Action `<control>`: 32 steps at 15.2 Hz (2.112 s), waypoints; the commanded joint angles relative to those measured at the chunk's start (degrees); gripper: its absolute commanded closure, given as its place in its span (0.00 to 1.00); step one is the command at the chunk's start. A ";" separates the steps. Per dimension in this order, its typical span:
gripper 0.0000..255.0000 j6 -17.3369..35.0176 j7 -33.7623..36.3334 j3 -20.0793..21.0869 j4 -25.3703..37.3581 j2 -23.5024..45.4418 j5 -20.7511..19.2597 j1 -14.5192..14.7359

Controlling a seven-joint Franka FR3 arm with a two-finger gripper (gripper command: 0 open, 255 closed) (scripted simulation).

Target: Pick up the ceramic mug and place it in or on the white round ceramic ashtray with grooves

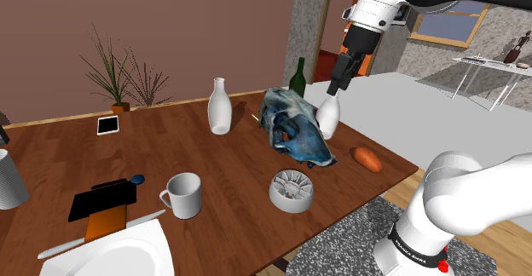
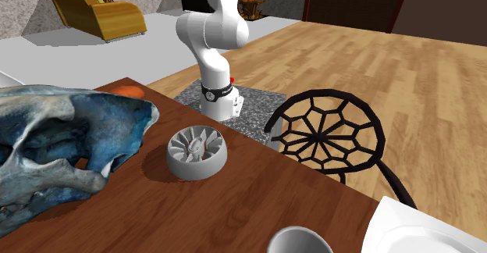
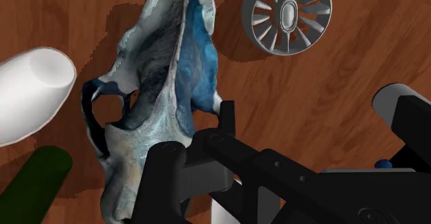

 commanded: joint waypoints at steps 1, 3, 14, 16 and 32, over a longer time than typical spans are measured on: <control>0.00 0.00 0.00 0.00 0.00 0.00 0.00 0.00; 0.00 2.71 1.31 1.79 -0.59 2.32 0.95 0.58; 0.00 16.82 8.58 11.33 1.11 19.06 3.85 3.14; 0.00 19.09 10.03 13.00 2.31 22.71 3.76 3.43; 0.00 30.26 25.07 22.29 21.65 56.61 -7.10 7.61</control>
